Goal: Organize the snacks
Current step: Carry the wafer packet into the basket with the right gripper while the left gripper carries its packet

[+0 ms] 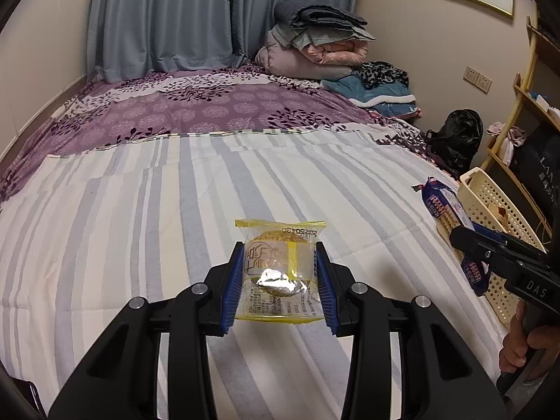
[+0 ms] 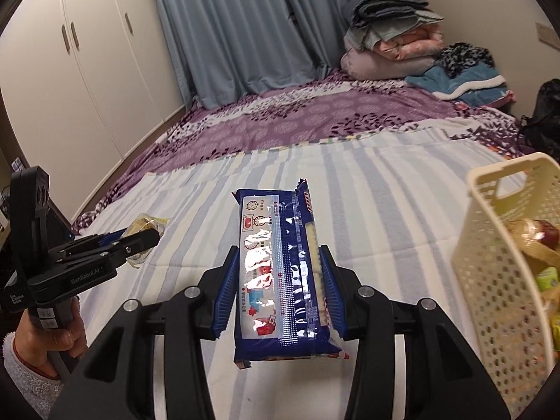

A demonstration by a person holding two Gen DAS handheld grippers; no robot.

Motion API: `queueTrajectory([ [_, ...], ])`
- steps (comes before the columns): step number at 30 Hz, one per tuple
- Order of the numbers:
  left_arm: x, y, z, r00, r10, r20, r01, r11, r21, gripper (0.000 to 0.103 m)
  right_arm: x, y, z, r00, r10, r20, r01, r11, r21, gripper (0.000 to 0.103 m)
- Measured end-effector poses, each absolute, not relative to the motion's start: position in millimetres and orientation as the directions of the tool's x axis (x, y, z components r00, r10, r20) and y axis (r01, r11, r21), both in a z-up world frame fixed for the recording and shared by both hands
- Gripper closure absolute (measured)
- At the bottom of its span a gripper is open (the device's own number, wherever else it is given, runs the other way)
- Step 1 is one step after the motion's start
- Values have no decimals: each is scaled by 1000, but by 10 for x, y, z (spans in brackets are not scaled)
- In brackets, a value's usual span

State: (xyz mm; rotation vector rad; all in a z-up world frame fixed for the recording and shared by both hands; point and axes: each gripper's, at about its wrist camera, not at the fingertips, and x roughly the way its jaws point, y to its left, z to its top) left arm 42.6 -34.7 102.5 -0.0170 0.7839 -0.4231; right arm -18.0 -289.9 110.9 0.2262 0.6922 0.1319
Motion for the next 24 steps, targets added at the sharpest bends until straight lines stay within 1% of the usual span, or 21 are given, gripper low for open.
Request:
queueTrajectory([
  [5, 299, -558, 1164, 624, -406, -667, 402, 899, -171, 63, -490, -3283, 1297, 811, 132, -570, 23, 966, 256, 58],
  [12, 159, -901, 1273, 608, -442, -660, 463, 872, -157, 63, -913, -3850, 1393, 844, 19, -536, 144, 955, 261, 58],
  [24, 8, -1404, 1378, 574, -485, -659, 544, 828, -136, 63, -1350, -4533, 1204, 813, -130, -568, 328, 908, 262, 58],
])
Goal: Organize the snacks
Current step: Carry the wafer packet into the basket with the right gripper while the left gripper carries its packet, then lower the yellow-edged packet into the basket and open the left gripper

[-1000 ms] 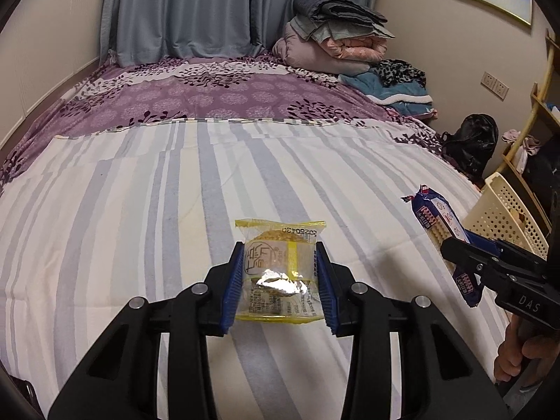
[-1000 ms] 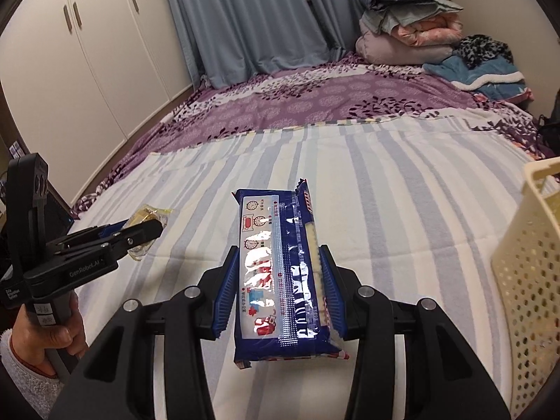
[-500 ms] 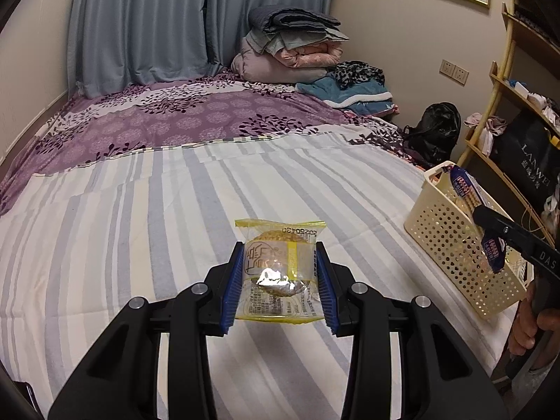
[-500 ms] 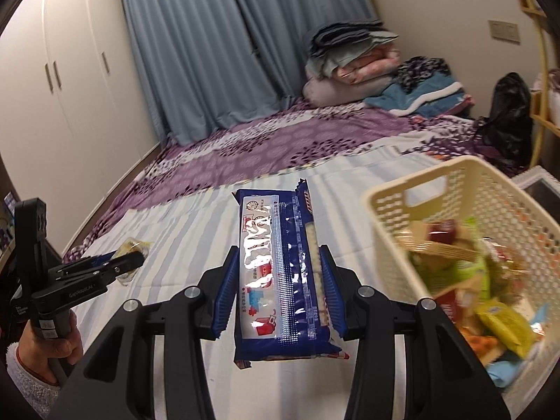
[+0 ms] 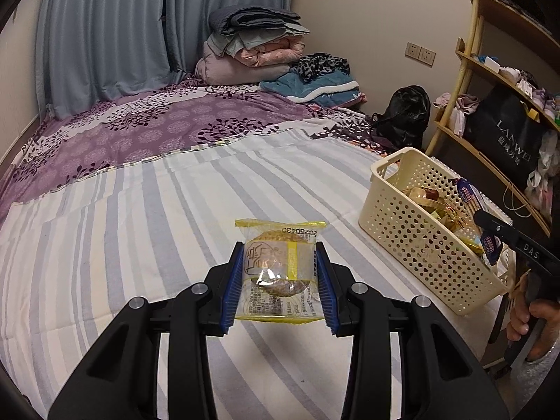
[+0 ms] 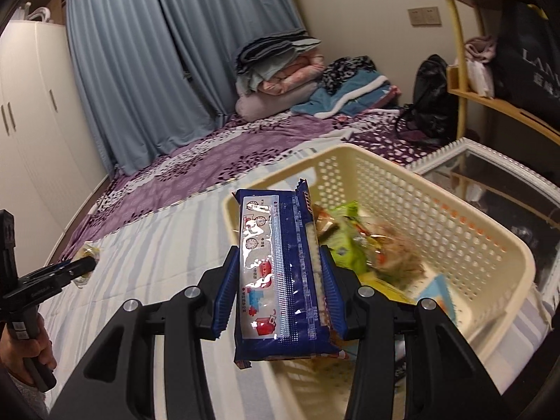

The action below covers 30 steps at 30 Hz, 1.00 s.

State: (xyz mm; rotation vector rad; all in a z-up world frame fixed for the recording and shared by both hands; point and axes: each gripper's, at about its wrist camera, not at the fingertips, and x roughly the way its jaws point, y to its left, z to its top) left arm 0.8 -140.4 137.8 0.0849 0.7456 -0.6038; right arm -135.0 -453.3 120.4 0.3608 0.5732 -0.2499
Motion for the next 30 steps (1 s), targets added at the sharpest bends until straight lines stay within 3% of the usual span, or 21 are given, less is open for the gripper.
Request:
queueTrajectory([
  [2, -23, -1506, 1393, 568, -492, -660, 560, 819, -129, 63, -1387, -4611, 1169, 807, -142, -573, 347, 900, 266, 55],
  [5, -54, -1643, 1416, 553, -506, -662, 583, 802, -127, 63, -1447, -4702, 1157, 809, -164, -564, 363, 894, 262, 37],
  [30, -457, -3285, 1669, 373, -656, -657, 817, 567, -103, 63, -1784, -4884, 1183, 793, -310, -525, 437, 889, 135, 21],
])
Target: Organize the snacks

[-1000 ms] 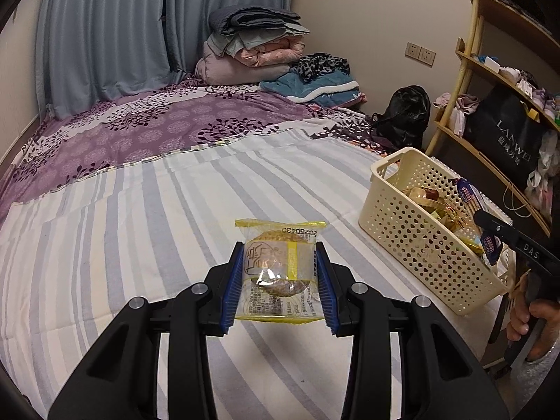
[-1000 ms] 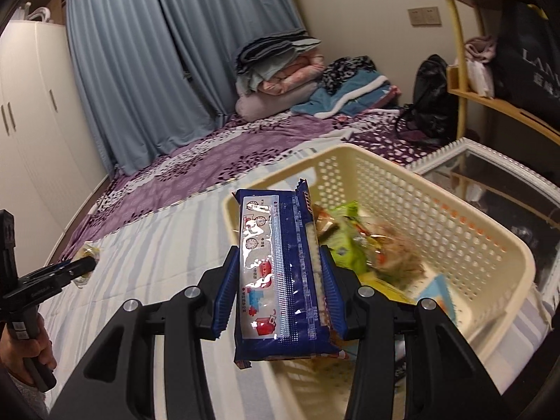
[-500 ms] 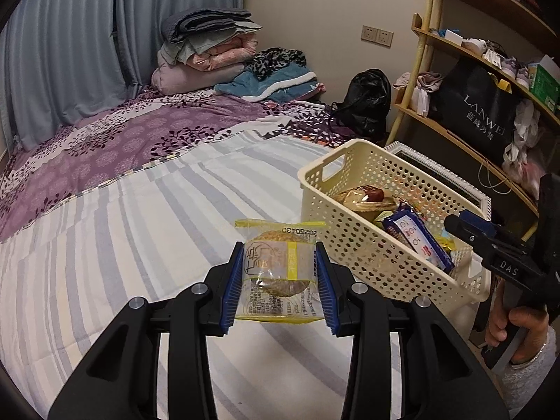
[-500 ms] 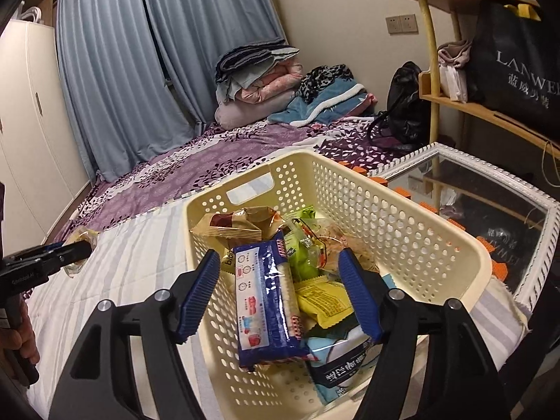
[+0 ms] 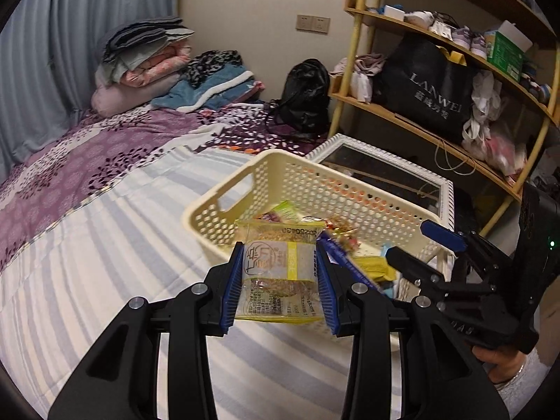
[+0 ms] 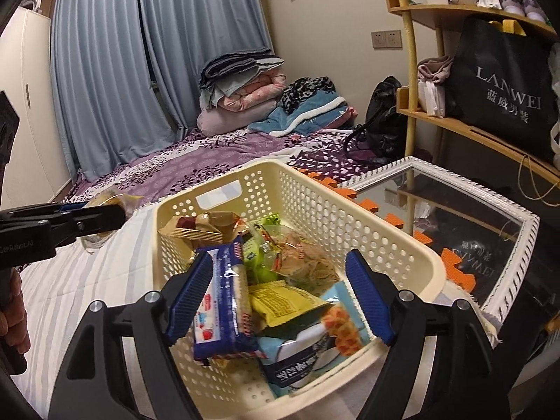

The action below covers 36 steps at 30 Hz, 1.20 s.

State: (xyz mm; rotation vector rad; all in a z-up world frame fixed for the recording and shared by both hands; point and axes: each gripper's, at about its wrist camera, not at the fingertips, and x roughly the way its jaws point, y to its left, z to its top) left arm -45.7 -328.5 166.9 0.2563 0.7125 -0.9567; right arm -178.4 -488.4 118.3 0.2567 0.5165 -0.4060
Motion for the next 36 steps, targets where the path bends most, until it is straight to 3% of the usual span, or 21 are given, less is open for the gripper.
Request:
queueTrajectory([
  [22, -478, -3982, 1410, 294, -644, -706, 864, 494, -92, 63, -1893, -5045, 1124, 780, -330, -532, 466, 874, 139, 21],
  [23, -474, -3994, 1405, 291, -644, -707, 866, 492, -92, 60, -1896, -5050, 1124, 779, -331, -533, 467, 873, 140, 21],
  [25, -468, -3987, 1419, 296, -647, -702, 862, 498, -95, 29, -1913, -5053, 1127, 776, -338, -532, 474, 869, 139, 16],
  [26, -467, -3965, 1439, 313, -650, -692, 856, 509, -90, 5, -1920, -5059, 1133, 776, -341, -530, 476, 869, 138, 14],
  [32, -427, -3836, 1500, 358, -627, -692, 832, 550, -68, 3, -1986, -5077, 1160, 781, -336, -527, 474, 868, 149, 5],
  [36, -432, -3742, 1483, 414, -578, -704, 801, 598, -20, 3, -2007, -5073, 1156, 767, -324, -553, 475, 867, 152, 5],
])
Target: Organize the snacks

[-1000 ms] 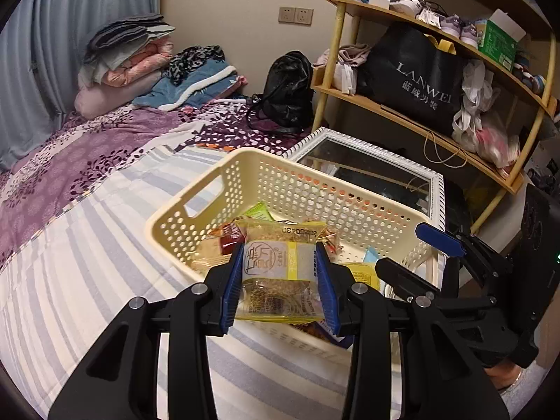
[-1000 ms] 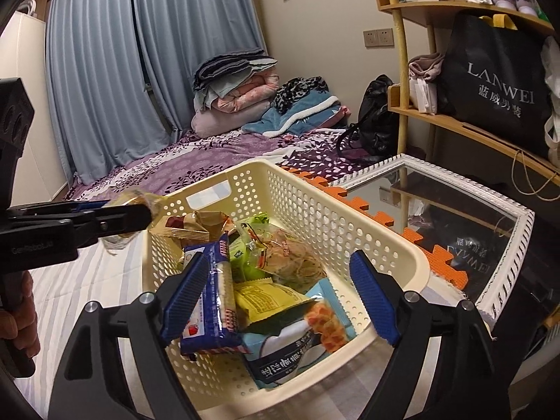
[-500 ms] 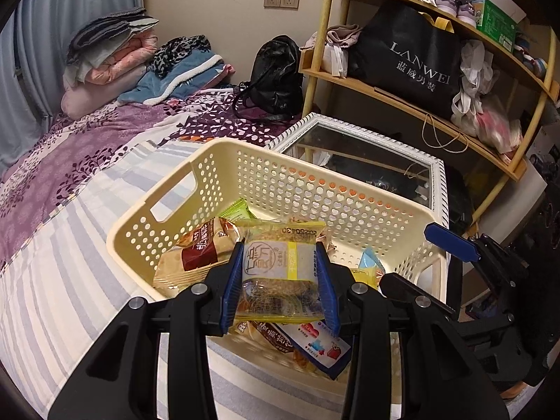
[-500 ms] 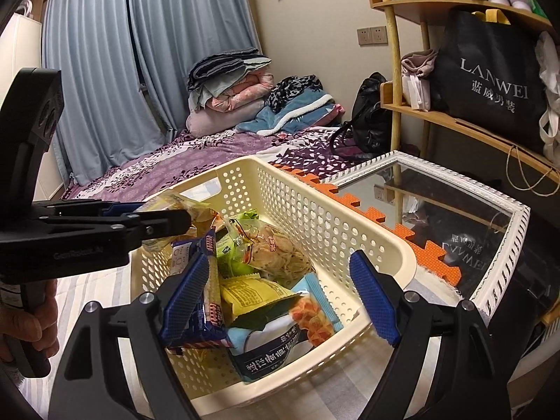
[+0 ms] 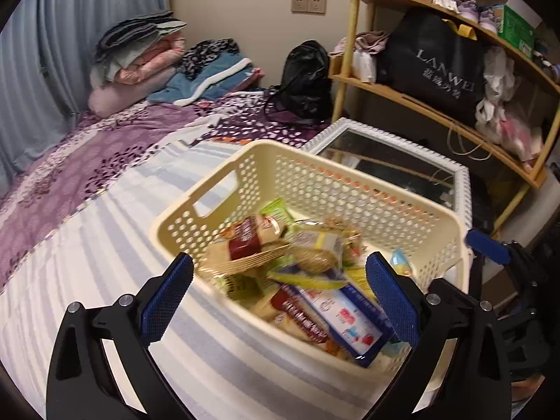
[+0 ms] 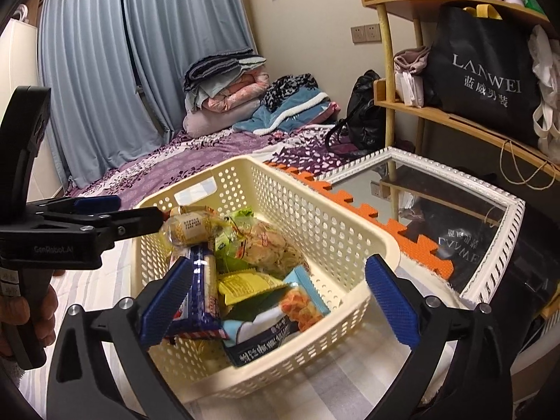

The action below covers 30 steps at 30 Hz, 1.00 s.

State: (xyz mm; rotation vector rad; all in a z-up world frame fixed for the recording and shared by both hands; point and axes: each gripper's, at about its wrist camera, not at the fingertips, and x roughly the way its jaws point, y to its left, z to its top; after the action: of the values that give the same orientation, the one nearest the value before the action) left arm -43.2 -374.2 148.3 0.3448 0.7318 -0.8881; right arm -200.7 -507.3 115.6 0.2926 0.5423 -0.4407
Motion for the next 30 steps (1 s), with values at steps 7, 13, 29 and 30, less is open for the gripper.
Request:
queueTrajectory([
  [7, -544, -3565, 1538, 520, -542, -661, 754, 654, 57, 3, -2074, -4924, 1193, 752, -329, -571, 465, 879, 105, 5],
  [13, -671, -3477, 1656, 632, -475, -612, 686, 711, 155, 3, -2117, -4759, 1289, 746, -364, -558, 464, 885, 42, 5],
  [29, -812, -3218, 1743, 647, -453, -614, 662, 733, 157, 3, -2282, -4411, 1410, 738, -421, -527, 456, 887, -70, 5],
  [30, -837, -3236, 1730, 665, -433, -609, 651, 735, 188, 3, -2290, -4402, 1413, 740, -419, -526, 454, 888, -70, 5],
])
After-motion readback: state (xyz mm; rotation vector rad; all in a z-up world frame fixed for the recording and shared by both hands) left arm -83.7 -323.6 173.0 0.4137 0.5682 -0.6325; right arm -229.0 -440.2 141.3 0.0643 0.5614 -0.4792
